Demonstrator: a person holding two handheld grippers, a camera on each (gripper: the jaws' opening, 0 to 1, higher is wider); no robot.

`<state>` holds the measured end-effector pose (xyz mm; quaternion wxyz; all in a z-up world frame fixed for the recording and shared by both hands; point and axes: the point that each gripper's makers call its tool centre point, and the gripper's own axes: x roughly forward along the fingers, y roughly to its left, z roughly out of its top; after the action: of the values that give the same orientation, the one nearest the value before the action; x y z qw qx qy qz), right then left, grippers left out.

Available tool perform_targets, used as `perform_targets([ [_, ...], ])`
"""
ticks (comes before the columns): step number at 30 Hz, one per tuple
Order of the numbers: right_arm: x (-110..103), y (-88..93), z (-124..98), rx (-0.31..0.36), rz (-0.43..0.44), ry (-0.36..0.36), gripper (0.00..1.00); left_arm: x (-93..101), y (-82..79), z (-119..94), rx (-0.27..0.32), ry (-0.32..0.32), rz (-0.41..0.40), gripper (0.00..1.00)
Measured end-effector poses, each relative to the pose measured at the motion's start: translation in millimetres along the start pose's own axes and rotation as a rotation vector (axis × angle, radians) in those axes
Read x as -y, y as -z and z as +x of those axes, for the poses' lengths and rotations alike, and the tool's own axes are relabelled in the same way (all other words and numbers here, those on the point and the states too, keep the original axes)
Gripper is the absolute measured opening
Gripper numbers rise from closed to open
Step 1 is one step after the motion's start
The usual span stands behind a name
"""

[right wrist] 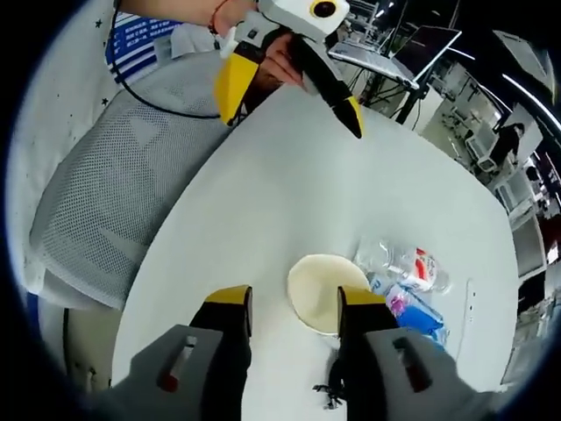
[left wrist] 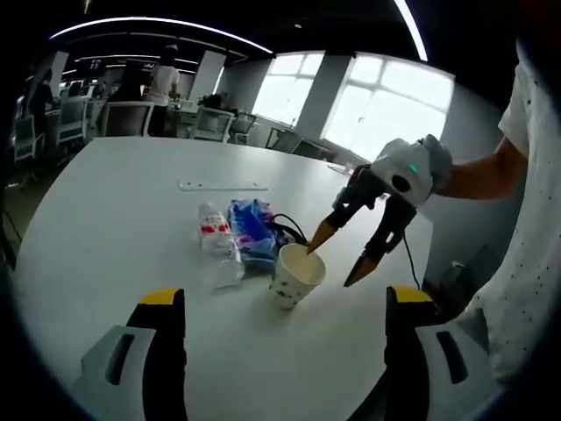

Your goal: Arrange the tabletop items into an orderly group along one side of the table until the central work area is clear of visible clutter.

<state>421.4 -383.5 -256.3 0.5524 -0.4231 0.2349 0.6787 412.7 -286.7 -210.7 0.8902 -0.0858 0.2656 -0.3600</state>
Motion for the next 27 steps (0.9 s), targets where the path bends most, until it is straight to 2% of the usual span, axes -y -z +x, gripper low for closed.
perform_targets([
  [7,2,-1.1,-9,0.046,0.086,0.048,0.44,3.4,-0.3,1,-0.005,0.009,0.010,0.98],
  [20,6,2.8,-25,0.106,0.228,0.113,0.45,6.6,-7.2,3,-0.017,0.023,0.030,0.98],
  [27,15,10.9,-41,0.155,0.335,0.168,0.47,10.6,-13.5,7,-0.023,0.034,0.044,0.99],
])
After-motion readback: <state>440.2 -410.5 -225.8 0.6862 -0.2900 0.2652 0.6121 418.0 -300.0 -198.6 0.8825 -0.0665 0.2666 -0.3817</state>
